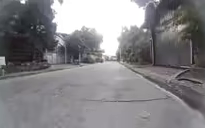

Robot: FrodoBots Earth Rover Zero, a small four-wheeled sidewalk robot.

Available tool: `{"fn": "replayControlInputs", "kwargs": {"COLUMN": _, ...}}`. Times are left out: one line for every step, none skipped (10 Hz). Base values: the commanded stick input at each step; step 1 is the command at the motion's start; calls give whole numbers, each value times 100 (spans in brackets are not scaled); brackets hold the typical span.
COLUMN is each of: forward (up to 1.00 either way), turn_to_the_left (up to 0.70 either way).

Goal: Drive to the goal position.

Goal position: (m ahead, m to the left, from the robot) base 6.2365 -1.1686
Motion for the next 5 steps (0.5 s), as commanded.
{"fn": "replayControlInputs", "kwargs": {"forward": 100, "turn_to_the_left": 1}}
{"fn": "replayControlInputs", "kwargs": {"forward": 100, "turn_to_the_left": 1}}
{"fn": "replayControlInputs", "kwargs": {"forward": 100, "turn_to_the_left": 1}}
{"fn": "replayControlInputs", "kwargs": {"forward": 100, "turn_to_the_left": 1}}
{"fn": "replayControlInputs", "kwargs": {"forward": 100, "turn_to_the_left": 1}}
